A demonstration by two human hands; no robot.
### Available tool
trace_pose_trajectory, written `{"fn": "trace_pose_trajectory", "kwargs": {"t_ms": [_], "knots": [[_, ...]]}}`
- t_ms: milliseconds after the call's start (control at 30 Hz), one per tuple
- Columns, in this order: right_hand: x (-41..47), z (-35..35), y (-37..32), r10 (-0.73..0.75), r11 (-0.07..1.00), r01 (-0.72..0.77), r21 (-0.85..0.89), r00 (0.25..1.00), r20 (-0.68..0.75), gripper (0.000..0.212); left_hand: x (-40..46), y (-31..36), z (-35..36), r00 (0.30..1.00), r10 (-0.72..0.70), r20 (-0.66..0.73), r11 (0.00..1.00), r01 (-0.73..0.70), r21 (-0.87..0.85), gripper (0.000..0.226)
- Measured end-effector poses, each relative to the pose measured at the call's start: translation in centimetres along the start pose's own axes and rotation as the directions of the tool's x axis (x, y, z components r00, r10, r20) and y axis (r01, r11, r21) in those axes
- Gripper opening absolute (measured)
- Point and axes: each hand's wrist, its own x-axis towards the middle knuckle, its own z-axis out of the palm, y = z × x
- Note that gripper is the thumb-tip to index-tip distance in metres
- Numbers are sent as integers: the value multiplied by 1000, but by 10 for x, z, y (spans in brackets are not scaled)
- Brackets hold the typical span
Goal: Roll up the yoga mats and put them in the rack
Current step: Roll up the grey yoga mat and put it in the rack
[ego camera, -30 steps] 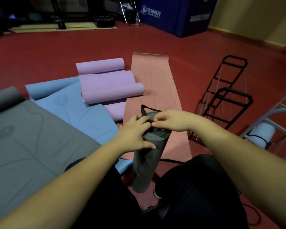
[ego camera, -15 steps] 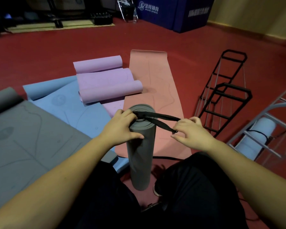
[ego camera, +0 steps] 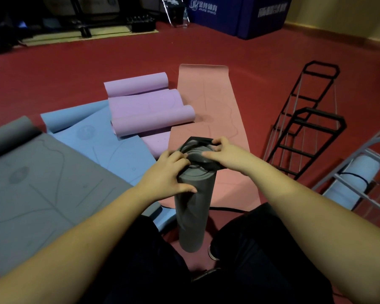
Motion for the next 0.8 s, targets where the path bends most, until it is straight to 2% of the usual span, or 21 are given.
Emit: {"fn": "trace_pose_trajectory", "kwargs": {"t_ms": [67,167,267,300,367,433,467,567,600,667,733,800], "knots": [[2,8,-4,31,997,-31,-65,999,-10,65,0,0,-1,999,33,33,999,-34,25,82],[5,17,-3,80,974,-71,-215,996,31,55,-2,3,-7,993,94,69,995,-97,33,85],[4,16,-3,84,975,-72,-211,995,49,56,-1,-1,-27,994,25,107,999,-22,-30,82],[3,14,-4,80,974,-66,-218,995,53,57,1,-3,-35,995,47,88,999,-47,-3,76],[2,12,-7,68,969,-52,-241,996,61,60,10,-10,-42,985,168,45,973,-173,154,60],[-2,12,-10,65,967,-41,-251,994,88,60,22,-18,-46,975,221,38,926,-222,306,58],[-4,13,-10,64,966,-36,-256,993,100,56,29,-23,-49,983,173,56,918,-182,354,62],[-8,17,-9,53,959,-26,-281,995,89,47,47,-38,-55,975,-150,162,892,62,447,83],[-9,18,-8,41,960,-17,-280,996,78,44,51,-43,-52,960,-206,189,881,98,463,84],[-10,19,-6,31,964,-16,-264,998,54,39,56,-46,-39,947,-233,219,880,110,462,76],[-10,15,-3,47,974,-43,-222,999,15,35,52,-40,-31,935,-242,260,913,128,389,71],[-13,8,0,74,984,-78,-163,997,-31,28,38,-37,-34,924,-257,284,964,227,137,71]]}}
